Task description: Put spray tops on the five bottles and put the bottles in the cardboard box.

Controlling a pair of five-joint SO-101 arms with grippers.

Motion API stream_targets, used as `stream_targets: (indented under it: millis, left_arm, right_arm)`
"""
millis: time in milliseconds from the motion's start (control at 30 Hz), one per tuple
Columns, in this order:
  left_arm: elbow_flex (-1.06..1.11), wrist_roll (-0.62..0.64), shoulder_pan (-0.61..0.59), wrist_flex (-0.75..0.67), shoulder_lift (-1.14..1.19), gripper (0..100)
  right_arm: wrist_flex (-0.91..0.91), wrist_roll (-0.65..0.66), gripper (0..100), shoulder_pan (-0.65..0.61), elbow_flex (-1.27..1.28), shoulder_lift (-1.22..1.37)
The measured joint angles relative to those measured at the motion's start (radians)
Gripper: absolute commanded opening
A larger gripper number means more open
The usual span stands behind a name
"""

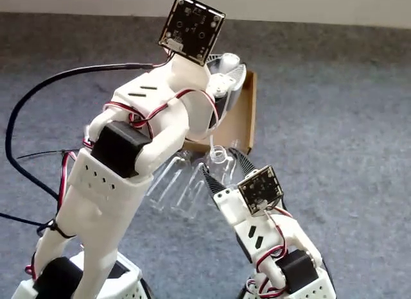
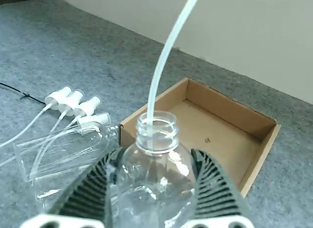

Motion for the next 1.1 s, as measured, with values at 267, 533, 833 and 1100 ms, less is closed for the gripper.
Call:
stream_targets:
  millis: [267,533,833,1100]
  left_arm:
    - [0.057,0.003,0.048,0.114,0.000,8]
    - [0.104,0.002,0.066,0.216,0.000,9]
    - [0.114,-0.086,0.060,0.345,0.000,19]
    - [0.051,-0.138,0.064,0.351,0.000,24]
  right_arm:
    - [0.000,-0.068,2.6,0.003,0.000,0.000]
    - [-0.038,-0.075,2.6,0.003,0.002,0.000]
    - [-0.055,-0.152,2.6,0.087,0.002,0.000]
    - [-0.060,-0.157,2.6,0.094,0.002,0.000]
